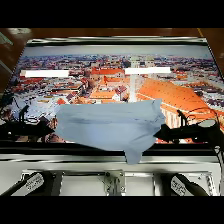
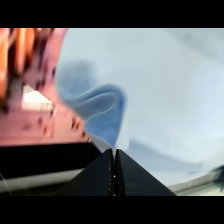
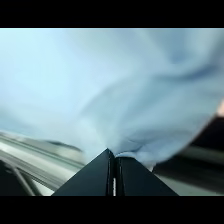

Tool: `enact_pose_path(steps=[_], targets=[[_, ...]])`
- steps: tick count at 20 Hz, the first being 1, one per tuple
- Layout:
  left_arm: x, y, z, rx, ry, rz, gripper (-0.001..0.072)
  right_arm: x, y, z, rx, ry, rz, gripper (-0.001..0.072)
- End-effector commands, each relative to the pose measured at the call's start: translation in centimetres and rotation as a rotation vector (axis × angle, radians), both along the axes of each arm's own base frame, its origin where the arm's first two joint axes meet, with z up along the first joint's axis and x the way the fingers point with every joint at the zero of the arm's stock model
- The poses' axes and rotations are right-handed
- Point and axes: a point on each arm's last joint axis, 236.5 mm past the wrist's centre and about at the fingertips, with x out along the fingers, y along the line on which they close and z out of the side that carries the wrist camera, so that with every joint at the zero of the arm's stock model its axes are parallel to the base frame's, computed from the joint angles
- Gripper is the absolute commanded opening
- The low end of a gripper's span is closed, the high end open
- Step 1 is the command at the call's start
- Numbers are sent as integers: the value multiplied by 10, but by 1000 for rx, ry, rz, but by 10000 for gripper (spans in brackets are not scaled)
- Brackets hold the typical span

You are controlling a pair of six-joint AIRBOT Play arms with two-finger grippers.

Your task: Fold the shirts.

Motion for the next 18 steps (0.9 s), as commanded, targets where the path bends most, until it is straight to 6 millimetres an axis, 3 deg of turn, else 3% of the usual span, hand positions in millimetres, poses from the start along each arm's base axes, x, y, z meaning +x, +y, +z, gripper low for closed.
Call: enact_pose_path(steps=[1,4,7,9,11,14,18], targets=[[45,16,50,55,-199,71,33,75,3,69,104,-233,-118,68],[77,31,69,120,-301,129,32,119,-25,88,25,-330,-225,68],[95,14,60,123,-314,116,33,140,-29,84,37,-316,-233,68],[109,3,50,112,-314,118,33,155,-18,74,35,-307,-201,68],[126,3,45,120,-317,153,33,178,-8,62,8,-321,-193,68],[145,7,40,122,-312,161,33,207,-13,40,-28,-322,-226,69],[156,11,28,115,-285,160,33,208,-24,6,-56,-251,-224,69]])
